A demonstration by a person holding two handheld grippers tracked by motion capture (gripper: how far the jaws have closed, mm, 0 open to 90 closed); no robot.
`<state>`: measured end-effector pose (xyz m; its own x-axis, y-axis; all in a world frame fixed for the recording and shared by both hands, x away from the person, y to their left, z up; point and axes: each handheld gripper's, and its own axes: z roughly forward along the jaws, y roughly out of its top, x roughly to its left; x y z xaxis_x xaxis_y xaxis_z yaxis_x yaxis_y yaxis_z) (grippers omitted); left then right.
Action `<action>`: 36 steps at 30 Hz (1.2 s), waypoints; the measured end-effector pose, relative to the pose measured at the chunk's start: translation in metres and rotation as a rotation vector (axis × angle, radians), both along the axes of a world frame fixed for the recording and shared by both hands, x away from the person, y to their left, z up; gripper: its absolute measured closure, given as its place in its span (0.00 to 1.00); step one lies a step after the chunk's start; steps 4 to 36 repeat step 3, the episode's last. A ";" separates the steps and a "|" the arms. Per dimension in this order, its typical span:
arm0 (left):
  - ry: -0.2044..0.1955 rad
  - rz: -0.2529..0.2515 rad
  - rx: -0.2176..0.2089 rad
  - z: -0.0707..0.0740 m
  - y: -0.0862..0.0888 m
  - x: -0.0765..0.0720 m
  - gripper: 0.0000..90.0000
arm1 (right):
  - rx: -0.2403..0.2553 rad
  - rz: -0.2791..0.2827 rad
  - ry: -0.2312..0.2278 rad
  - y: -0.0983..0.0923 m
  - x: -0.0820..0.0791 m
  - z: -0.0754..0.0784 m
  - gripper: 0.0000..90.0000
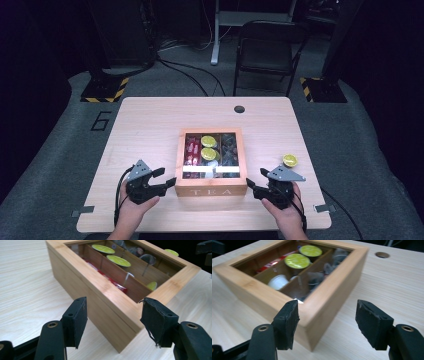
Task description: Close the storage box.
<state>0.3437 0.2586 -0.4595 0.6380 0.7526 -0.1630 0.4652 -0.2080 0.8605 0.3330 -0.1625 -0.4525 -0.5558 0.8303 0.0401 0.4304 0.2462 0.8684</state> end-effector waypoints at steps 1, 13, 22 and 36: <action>0.006 0.009 -0.005 -0.001 0.001 0.001 0.41 | -0.001 -0.014 -0.001 -0.004 0.002 0.000 0.38; 0.012 0.008 -0.004 -0.001 0.002 0.002 0.41 | -0.008 -0.030 0.009 -0.010 0.005 -0.002 0.38; 0.012 0.008 -0.004 -0.001 0.002 0.002 0.41 | -0.008 -0.030 0.009 -0.010 0.005 -0.002 0.38; 0.012 0.008 -0.004 -0.001 0.002 0.002 0.41 | -0.008 -0.030 0.009 -0.010 0.005 -0.002 0.38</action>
